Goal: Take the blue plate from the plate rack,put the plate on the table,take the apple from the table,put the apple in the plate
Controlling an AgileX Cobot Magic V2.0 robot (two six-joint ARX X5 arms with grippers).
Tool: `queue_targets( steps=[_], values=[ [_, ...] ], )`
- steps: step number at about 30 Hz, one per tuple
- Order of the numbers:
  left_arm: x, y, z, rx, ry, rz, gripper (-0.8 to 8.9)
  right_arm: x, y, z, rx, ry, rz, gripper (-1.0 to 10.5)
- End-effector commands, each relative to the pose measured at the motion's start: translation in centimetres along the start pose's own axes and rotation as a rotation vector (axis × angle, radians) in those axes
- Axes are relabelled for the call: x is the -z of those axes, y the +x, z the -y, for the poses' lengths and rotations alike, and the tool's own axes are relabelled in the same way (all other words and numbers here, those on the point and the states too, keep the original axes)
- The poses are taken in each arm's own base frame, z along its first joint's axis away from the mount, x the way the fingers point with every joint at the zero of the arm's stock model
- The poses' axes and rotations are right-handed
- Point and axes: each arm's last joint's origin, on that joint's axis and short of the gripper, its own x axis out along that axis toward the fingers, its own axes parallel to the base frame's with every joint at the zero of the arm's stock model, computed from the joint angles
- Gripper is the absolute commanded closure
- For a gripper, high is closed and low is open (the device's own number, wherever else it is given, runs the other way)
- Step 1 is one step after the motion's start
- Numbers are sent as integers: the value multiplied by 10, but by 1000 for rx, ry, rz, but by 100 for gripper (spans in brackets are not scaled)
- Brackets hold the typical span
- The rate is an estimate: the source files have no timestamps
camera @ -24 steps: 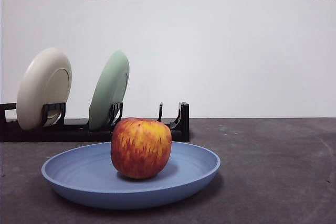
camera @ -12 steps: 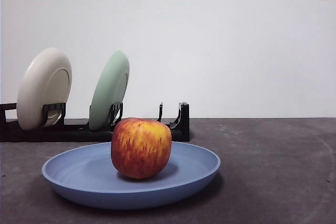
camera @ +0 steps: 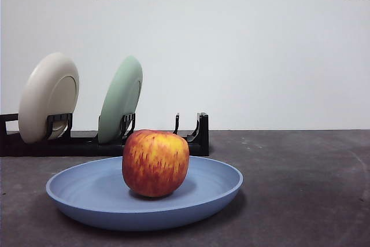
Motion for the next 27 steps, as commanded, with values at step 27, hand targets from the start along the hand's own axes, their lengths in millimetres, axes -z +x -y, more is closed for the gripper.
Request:
queue_targets(
  steps=[27],
  values=[
    [3, 1, 0, 3, 10, -4, 815, 46, 4, -1, 301, 232, -96, 946]
  ],
)
